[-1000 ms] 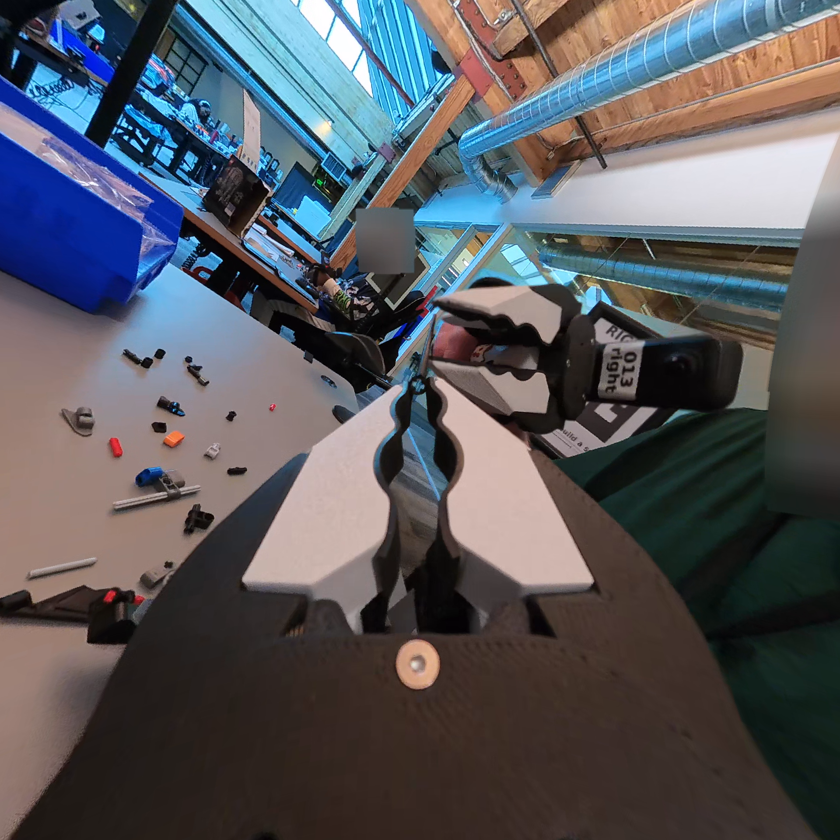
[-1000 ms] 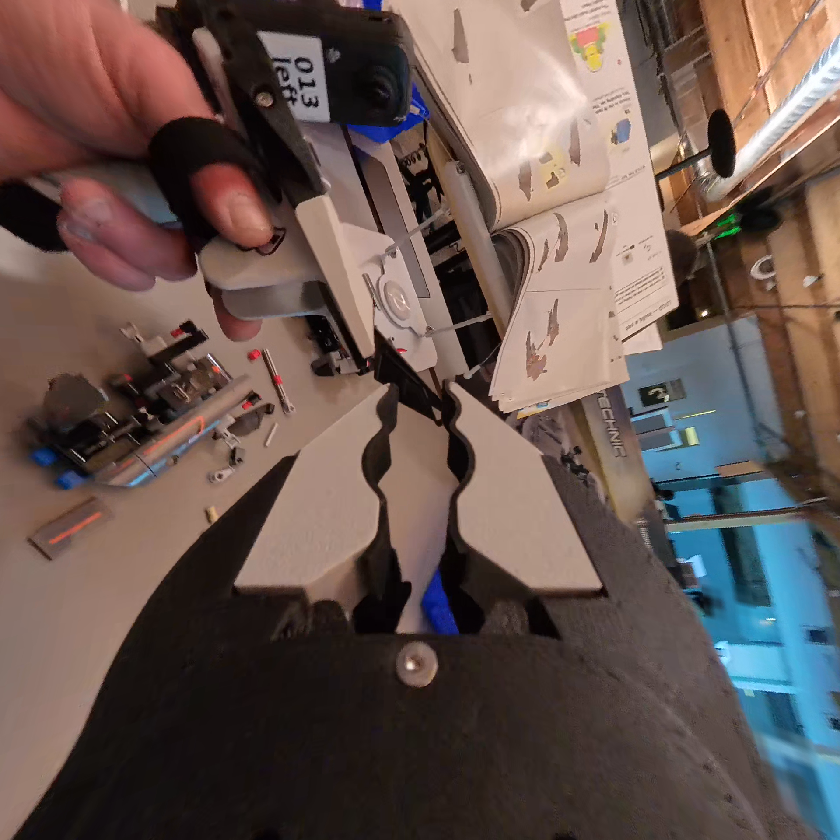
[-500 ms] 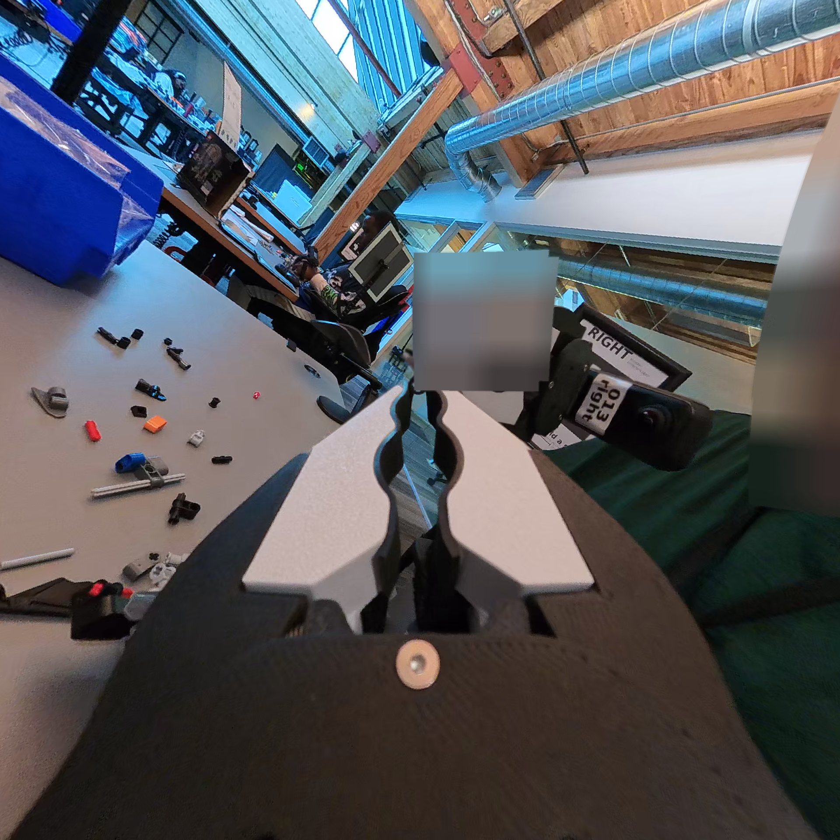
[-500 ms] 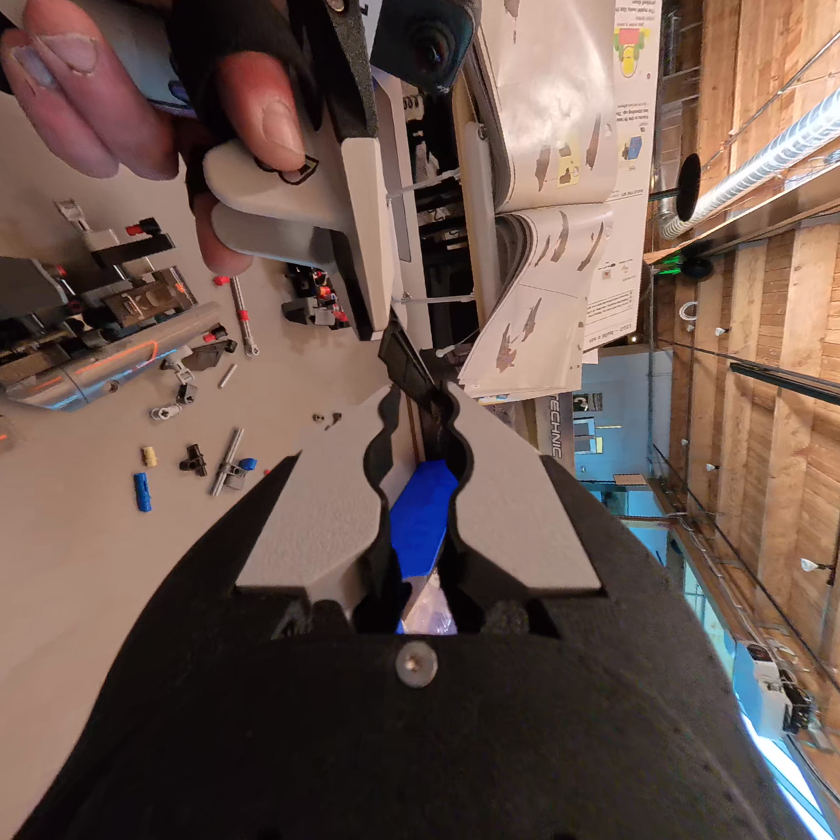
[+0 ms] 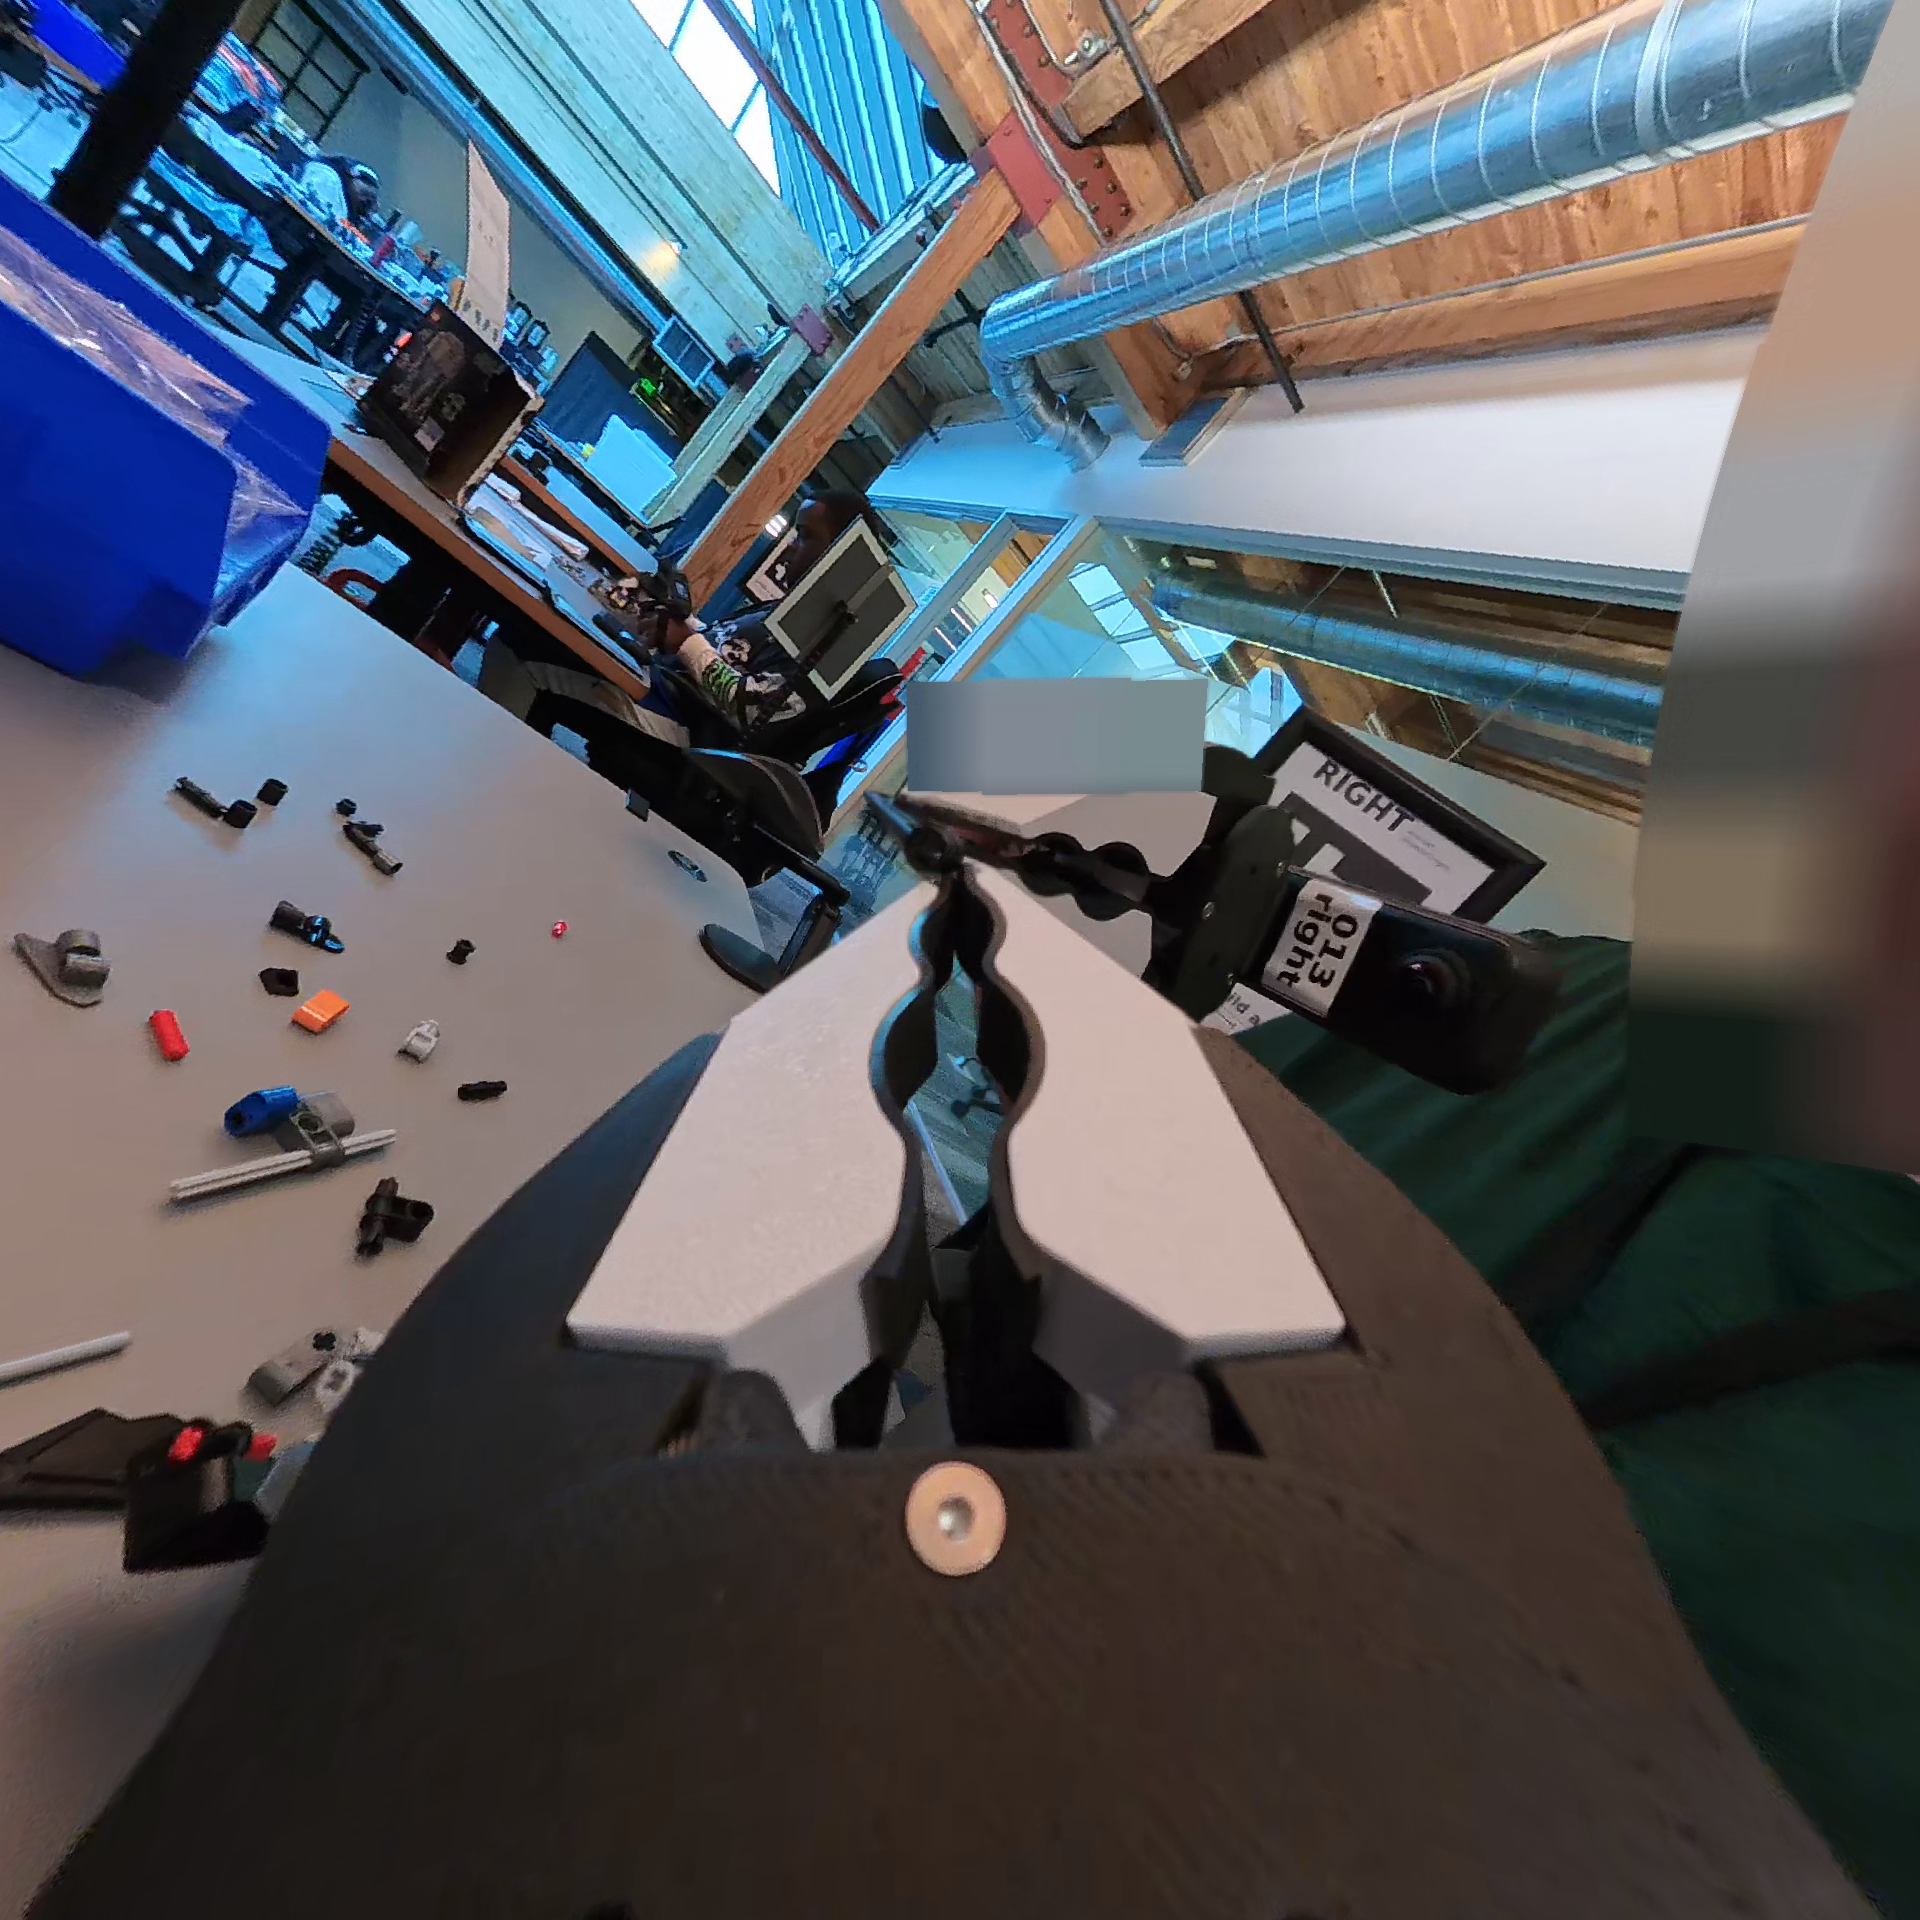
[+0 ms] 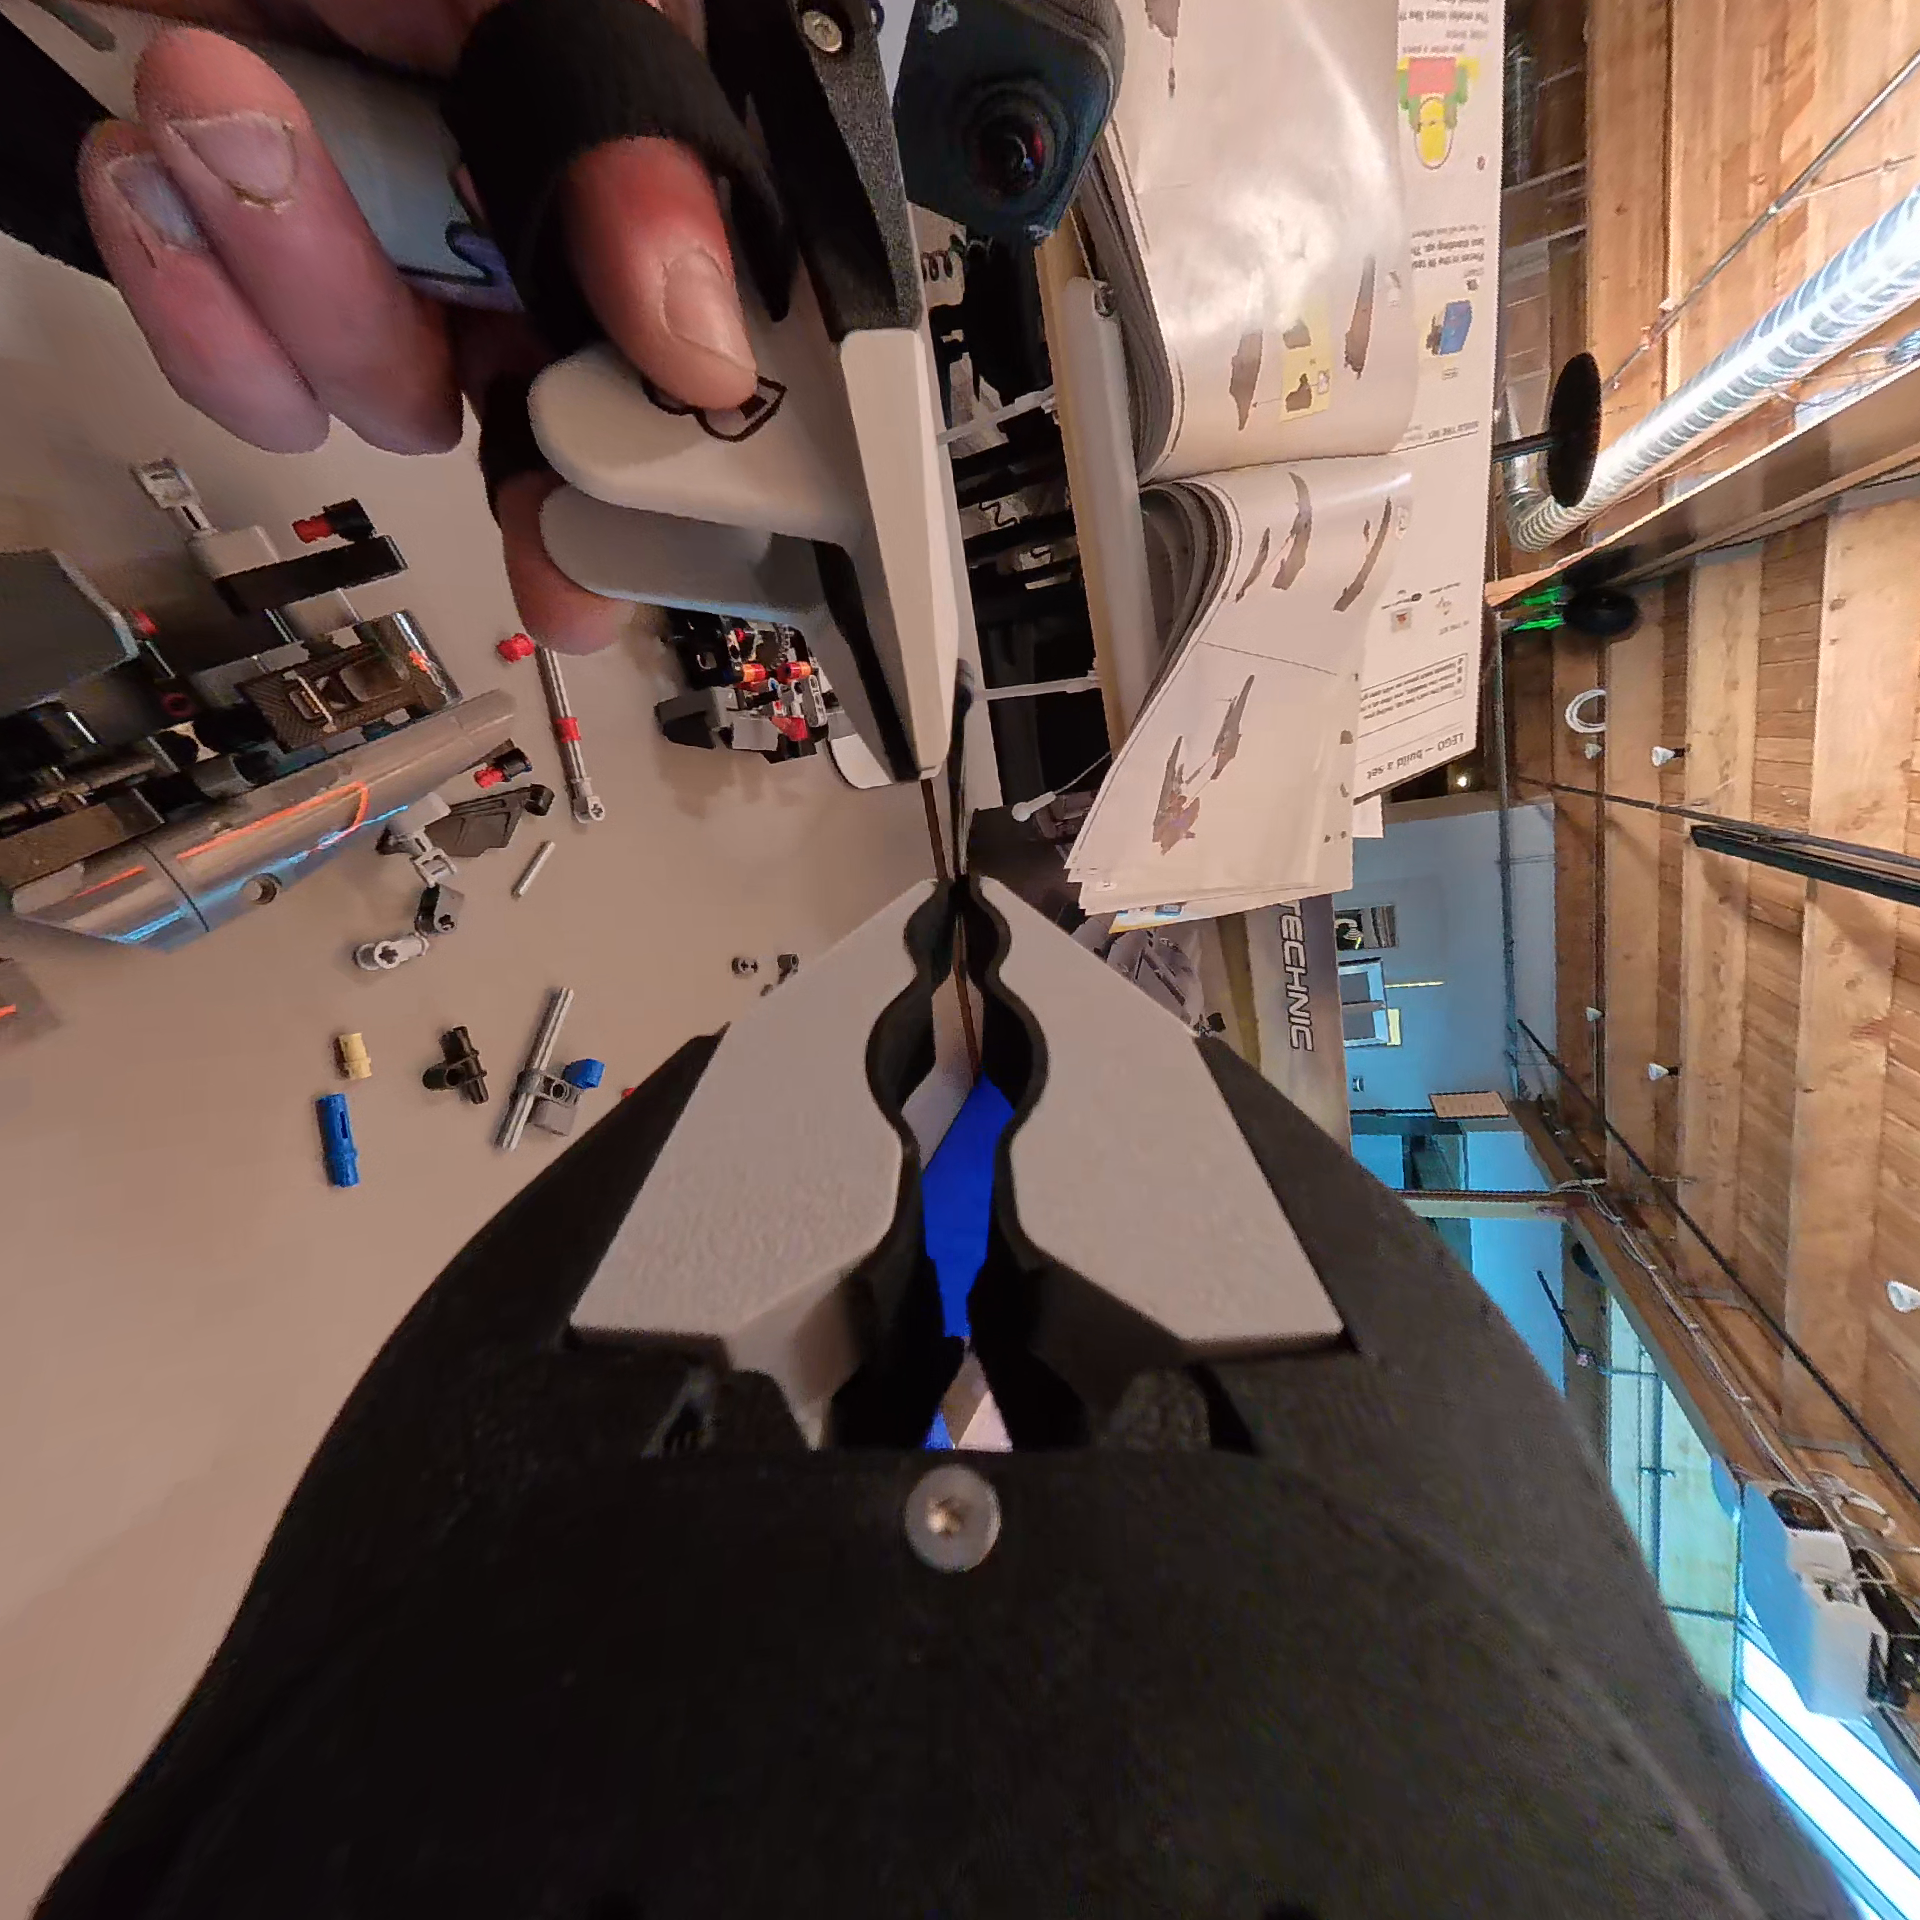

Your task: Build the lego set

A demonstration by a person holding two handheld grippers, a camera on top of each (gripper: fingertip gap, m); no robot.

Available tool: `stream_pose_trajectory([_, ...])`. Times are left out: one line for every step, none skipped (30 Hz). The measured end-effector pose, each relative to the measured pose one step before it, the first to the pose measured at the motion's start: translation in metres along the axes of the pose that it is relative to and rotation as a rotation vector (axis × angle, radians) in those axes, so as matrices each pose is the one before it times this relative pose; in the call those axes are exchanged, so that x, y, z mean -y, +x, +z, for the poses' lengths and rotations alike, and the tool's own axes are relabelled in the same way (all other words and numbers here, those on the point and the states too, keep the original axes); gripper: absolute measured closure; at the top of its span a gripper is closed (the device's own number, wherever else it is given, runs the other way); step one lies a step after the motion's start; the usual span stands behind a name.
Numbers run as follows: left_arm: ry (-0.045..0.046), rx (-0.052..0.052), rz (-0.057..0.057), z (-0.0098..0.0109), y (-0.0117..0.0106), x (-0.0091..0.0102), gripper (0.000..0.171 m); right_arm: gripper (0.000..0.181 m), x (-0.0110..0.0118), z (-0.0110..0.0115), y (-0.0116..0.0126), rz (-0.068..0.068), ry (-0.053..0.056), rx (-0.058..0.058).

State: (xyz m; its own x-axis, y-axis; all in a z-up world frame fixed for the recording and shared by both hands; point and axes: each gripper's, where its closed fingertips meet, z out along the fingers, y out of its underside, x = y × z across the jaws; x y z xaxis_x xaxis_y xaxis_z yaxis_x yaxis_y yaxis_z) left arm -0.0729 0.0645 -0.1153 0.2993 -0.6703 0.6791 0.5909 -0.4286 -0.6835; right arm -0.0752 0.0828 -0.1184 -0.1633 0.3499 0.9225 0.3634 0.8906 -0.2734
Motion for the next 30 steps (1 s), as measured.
stream_pose_trajectory([-0.00267,-0.0051,0.001,0.00114,0.00063,0.00029,0.171,0.181,-0.00064,0.00048,-0.00021,0.003,-0.0012,-0.0017])
stream_pose_trajectory([-0.00312,-0.0013,0.0051,0.0004,-0.00039,0.00025,0.171,0.181,-0.0012,0.00072,-0.00079,0.0076,-0.0025,0.0055])
stream_pose_trajectory([-0.0067,0.0121,0.0049,-0.00026,-0.00273,-0.00048,0.171,0.181,-0.00086,0.00057,-0.00061,0.0159,0.0031,0.0071])
stream_pose_trajectory([-0.00006,0.0052,-0.0003,-0.00097,-0.00181,0.00056,0.171,0.181,-0.00078,0.00035,-0.00044,0.0258,0.0075,0.0092])
stream_pose_trajectory([0.00576,-0.0015,0.003,-0.00164,0.00024,0.00174,0.171,0.181,-0.00101,0.0002,-0.00068,0.0354,0.0114,0.0175])
stream_pose_trajectory([0.00151,0.0145,0.0165,-0.00205,-0.00033,0.00144,0.171,0.181,-0.00164,-0.00019,-0.00048,0.0401,0.0119,0.0227])
stream_pose_trajectory([-0.00572,0.0307,0.04,-0.00256,-0.00081,0.00122,0.171,0.181,-0.00256,-0.0003,-0.00037,0.0373,0.0094,0.0264])
stream_pose_trajectory([-0.01359,0.0361,0.0652,-0.00291,0.0,0.00087,0.171,0.181,-0.00307,-0.00014,-0.00107,0.0396,0.0092,0.0378])
stream_pose_trajectory([-0.01694,0.042,0.074,-0.0027,-0.00005,0.00088,0.171,0.181,-0.0027,-0.00039,-0.00072,0.0455,0.0108,0.043])
stream_pose_trajectory([-0.01357,0.0475,0.0615,-0.00253,-0.00142,0.00168,0.17,0.181,-0.00136,-0.00077,0.00091,0.04,0.0175,0.0331])
stream_pose_trajectory([-0.0122,0.0438,0.0529,-0.00186,-0.00171,0.00182,0.166,0.181,-0.00042,-0.00068,0.00058,0.0321,0.0188,0.0352])
stream_pose_trajectory([-0.01602,0.0383,0.0588,-0.00072,-0.00129,0.00093,0.161,0.181,-0.00007,-0.0003,-0.00117,0.0302,0.0152,0.0458])
stream_pose_trajectory([-0.02816,0.0468,0.0684,-0.00001,-0.00267,-0.00102,0.158,0.181,-0.00037,0.00005,0.00006,0.0332,0.0098,0.0358])
stream_pose_trajectory([-0.02923,0.0481,0.0639,-0.00007,-0.00331,-0.00147,0.155,0.181,-0.00032,-0.00018,0.00181,0.0311,0.0082,0.02])
stream_pose_trajectory([-0.02136,0.0241,0.046,-0.00006,-0.00071,-0.00049,0.153,0.181,-0.00074,-0.00022,0.0004,0.0285,0.0064,0.0251])
stream_pose_trajectory([-0.02199,0.0052,0.0359,-0.00014,0.0017,-0.00117,0.151,0.181,-0.00246,0.00028,-0.00257,0.0329,-0.0042,0.041])
stream_pose_trajectory([-0.03159,0.0108,0.0293,-0.00028,0.00069,-0.00323,0.15,0.181,-0.00271,0.00005,-0.00206,0.0256,-0.0061,0.0279])
stream_pose_trajectory([-0.03635,0.0098,0.019,-0.00041,0.001,-0.00451,0.147,0.181,-0.0019,-0.00058,-0.00065,0.0096,0.0027,0.0056])
stream_pose_trajectory([-0.03439,-0.0037,0.0165,-0.0006,0.00373,-0.00498,0.146,0.181,-0.00285,-0.00042,-0.00131,0.0102,-0.0029,0.006])
stream_pose_trajectory([-0.03052,-0.0116,0.0158,-0.00061,0.00582,-0.00524,0.145,0.181,-0.00398,0.00007,-0.00258,0.0142,-0.0094,0.0127])
stream_pose_trajectory([-0.03699,-0.0084,0.0157,-0.00073,0.00581,-0.00661,0.143,0.181,-0.00421,0.00065,-0.00299,0.0118,-0.0098,0.0132])
stream_pose_trajectory([-0.03638,-0.006,0.0211,-0.00071,0.00599,-0.00702,0.142,0.181,-0.0049,0.00127,-0.00277,0.0092,-0.0128,0.0107])
stream_pose_trajectory([-0.02615,-0.0029,0.02,-0.00057,0.00554,-0.00591,0.142,0.181,-0.00494,0.00158,-0.00193,0.0062,-0.0131,0.0042])
stream_pose_trajectory([-0.02155,-0.0002,0.0107,-0.00053,0.00444,-0.00543,0.142,0.181,-0.00393,0.00144,-0.00186,0.006,-0.0085,0.0035])
stream_pose_trajectory([-0.01933,-0.0084,0.006,-0.00045,0.0052,-0.00525,0.141,0.181,-0.00251,0.00114,-0.002,0.0083,-0.0024,0.0065])
stream_pose_trajectory([-0.00972,-0.0065,0.0046,-0.00089,0.00444,-0.00385,0.14,0.181,-0.00173,0.00083,-0.00203,0.0082,0.0,0.007])
stream_pose_trajectory([-0.00448,0.004,-0.0025,-0.0014,0.00228,-0.00305,0.139,0.181,-0.00153,0.0007,-0.00188,0.0051,-0.0022,0.0049])
stream_pose_trajectory([-0.00193,-0.004,-0.0052,-0.00175,0.0031,-0.00276,0.139,0.181,-0.00145,0.0006,-0.00155,0.003,-0.0033,0.0022])
stream_pose_trajectory([0.00394,-0.0066,-0.0073,-0.00173,0.00365,-0.0019,0.138,0.181,-0.00058,0.00027,-0.00163,0.0033,0.0001,0.0022])
stream_pose_trajectory([0.01224,0.0003,-0.0059,-0.00174,0.0029,-0.00068,0.138,0.181,-0.00004,0.00009,-0.00192,0.004,0.0035,0.0039])
